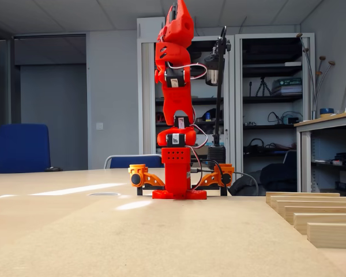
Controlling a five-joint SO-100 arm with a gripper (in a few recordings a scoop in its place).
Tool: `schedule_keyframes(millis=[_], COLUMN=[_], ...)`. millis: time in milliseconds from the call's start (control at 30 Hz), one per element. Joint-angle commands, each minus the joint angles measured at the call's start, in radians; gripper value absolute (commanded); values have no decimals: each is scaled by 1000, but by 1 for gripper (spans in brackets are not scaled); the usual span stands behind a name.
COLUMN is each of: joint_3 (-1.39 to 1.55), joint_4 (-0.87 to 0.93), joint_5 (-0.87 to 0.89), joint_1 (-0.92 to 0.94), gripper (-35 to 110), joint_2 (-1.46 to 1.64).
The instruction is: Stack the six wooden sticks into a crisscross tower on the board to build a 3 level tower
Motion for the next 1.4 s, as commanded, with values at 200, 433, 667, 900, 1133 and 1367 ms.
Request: schedule_keyframes(millis=[200,433,667,900,1133,1367], joint_3=[307,117,-379,-652,-914,-943], joint_4=[-198,95,549,908,1284,1310], joint_5=[-48,175,698,1005,1150,1152], joint_1=[11,-18,-175,-431,-620,-868], gripper=[6,6,6,6,6,6], joint_2=[175,172,-164,-397,-591,-736])
